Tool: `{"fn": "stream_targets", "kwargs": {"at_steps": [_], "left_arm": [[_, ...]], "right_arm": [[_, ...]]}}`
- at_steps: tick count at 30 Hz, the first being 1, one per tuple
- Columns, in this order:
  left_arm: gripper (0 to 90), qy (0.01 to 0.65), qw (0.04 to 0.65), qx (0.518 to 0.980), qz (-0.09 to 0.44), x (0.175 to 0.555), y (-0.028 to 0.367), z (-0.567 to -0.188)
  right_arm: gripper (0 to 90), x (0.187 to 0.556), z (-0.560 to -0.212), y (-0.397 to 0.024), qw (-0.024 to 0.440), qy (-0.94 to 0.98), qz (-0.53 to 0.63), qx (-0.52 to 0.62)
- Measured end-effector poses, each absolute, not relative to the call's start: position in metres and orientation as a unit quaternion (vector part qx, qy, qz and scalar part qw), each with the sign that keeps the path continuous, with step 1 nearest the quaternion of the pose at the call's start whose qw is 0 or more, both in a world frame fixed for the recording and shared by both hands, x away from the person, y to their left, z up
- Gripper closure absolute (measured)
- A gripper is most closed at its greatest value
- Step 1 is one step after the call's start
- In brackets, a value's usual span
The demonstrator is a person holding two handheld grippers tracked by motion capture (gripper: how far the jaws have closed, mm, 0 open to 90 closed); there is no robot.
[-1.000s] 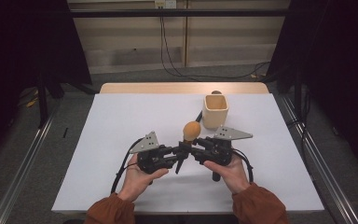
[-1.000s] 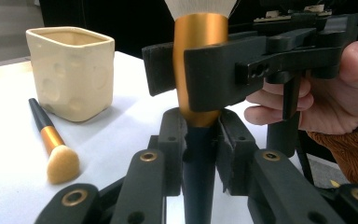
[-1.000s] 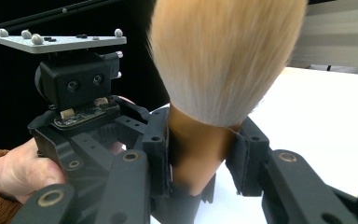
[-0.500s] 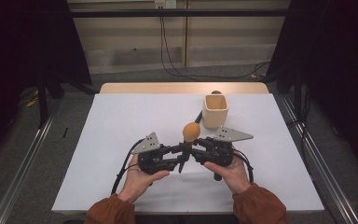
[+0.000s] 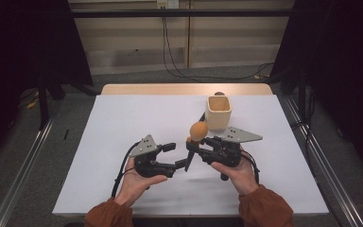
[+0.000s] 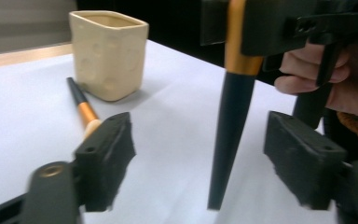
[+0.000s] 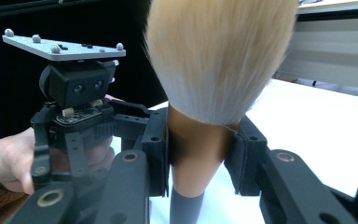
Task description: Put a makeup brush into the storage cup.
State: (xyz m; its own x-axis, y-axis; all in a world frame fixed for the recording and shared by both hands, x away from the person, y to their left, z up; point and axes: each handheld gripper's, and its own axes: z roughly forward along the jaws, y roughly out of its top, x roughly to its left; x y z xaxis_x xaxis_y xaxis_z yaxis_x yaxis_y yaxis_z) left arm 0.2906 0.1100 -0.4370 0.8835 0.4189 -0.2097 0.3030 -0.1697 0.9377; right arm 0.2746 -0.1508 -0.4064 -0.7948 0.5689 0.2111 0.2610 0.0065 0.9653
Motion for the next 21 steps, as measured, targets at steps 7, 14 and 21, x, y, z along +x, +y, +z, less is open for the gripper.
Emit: {"fn": "stream_targets", "kwargs": {"at_steps": [7,14,21], "left_arm": [[6.1,0.261,0.588,0.762,0.073,0.291,0.125,-0.437],[3.5,0.271,0.572,0.770,0.082,0.291,0.139,-0.440],[3.4,0.275,0.574,0.765,0.098,0.287,0.152,-0.439]], "right_arm": [[64.4,0.276,-0.405,-0.158,0.130,0.696,0.638,0.303],[64.4,0.281,-0.400,-0.166,0.148,0.694,0.635,0.306],[64.4,0.287,-0.390,-0.175,0.166,0.686,0.637,0.310]]}}
